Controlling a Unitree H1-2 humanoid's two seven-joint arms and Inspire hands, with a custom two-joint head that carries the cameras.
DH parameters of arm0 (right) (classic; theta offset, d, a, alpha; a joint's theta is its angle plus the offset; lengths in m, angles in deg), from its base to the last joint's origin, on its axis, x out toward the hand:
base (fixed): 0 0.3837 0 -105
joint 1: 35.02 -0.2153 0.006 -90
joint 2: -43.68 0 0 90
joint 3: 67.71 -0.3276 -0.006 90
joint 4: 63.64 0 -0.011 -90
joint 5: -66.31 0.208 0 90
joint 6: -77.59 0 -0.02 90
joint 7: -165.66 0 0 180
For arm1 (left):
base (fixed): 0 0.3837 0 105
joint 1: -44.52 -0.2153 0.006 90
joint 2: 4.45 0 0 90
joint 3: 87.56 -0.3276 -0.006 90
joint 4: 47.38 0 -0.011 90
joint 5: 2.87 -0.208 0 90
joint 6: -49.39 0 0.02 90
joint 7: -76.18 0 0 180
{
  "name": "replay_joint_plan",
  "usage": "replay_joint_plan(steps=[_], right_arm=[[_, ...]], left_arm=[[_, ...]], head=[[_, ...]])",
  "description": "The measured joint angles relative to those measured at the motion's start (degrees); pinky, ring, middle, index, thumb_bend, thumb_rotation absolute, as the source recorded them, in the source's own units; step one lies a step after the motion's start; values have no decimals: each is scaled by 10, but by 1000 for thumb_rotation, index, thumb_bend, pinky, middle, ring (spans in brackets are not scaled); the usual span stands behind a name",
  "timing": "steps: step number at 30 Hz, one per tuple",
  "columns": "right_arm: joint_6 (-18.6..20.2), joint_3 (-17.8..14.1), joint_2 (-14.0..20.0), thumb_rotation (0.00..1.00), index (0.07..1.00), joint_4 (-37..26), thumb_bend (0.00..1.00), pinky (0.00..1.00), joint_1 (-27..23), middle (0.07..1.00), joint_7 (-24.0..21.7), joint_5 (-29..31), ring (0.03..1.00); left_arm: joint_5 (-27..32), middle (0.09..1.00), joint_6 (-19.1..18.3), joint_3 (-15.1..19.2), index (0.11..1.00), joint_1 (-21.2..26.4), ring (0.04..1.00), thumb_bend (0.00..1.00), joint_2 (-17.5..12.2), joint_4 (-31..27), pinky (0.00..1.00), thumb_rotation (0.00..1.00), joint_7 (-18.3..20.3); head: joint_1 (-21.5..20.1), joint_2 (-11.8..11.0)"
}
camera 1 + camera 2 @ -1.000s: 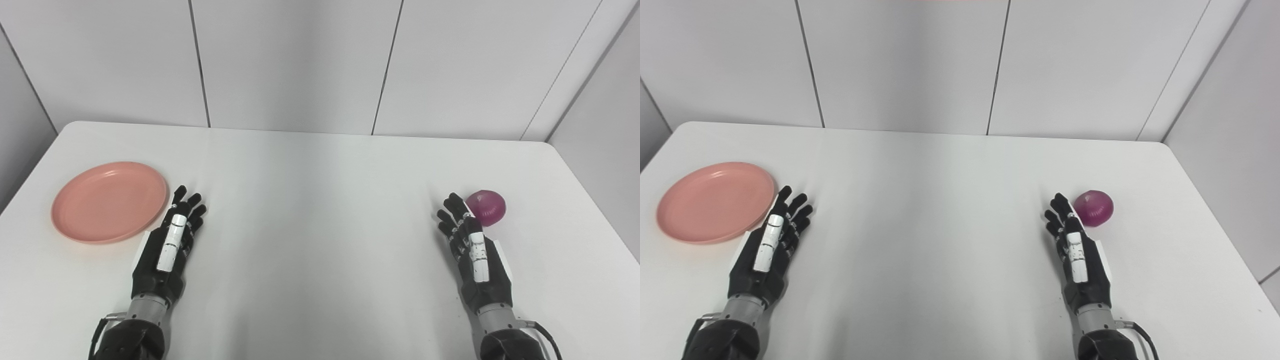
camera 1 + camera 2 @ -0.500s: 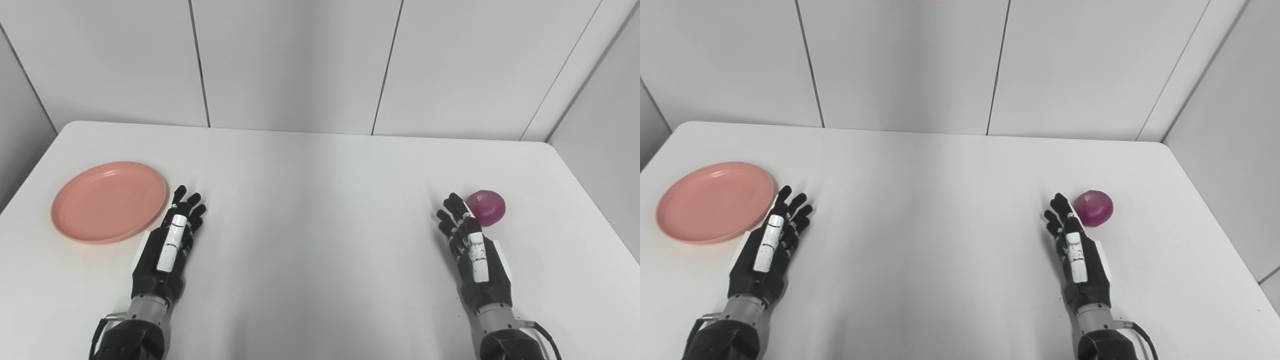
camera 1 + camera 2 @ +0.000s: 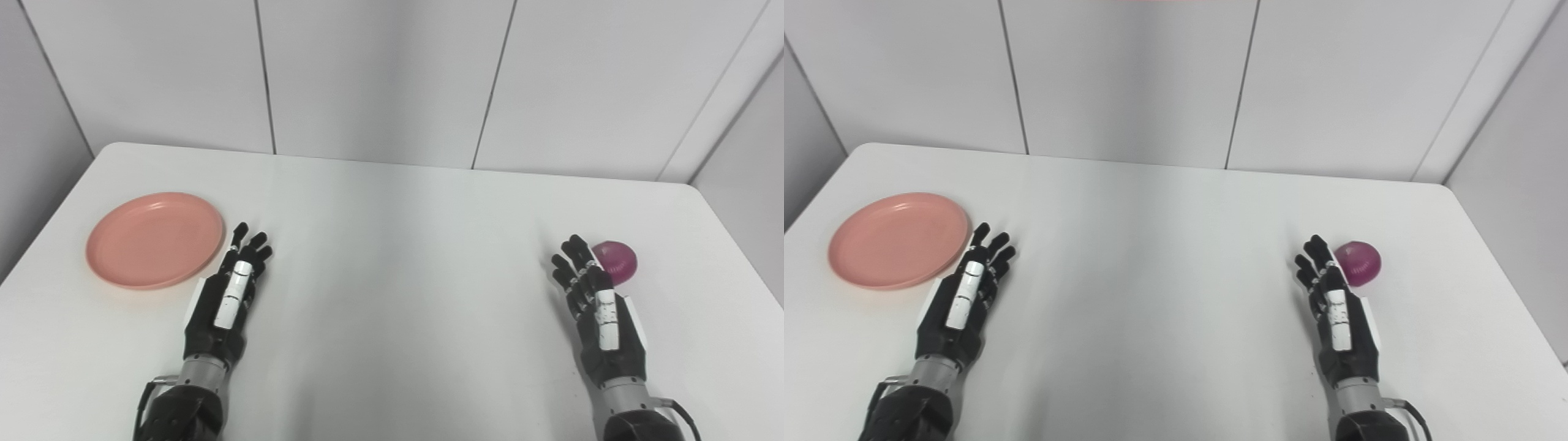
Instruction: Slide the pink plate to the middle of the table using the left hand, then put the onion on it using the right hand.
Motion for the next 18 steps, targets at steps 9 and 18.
replay_joint_plan(steps=[9,18], right_arm=[[-49,-7,20,908,937,38,889,933,-15,939,-21,20,920],[-72,-19,39,928,957,76,827,961,-33,949,-46,49,943]], left_arm=[[-23,949,22,-19,1000,-3,950,626,8,9,1000,784,-4],[-37,952,27,-26,1000,4,950,562,20,21,1000,801,-20]], head=[[41,-32],[109,-71]])
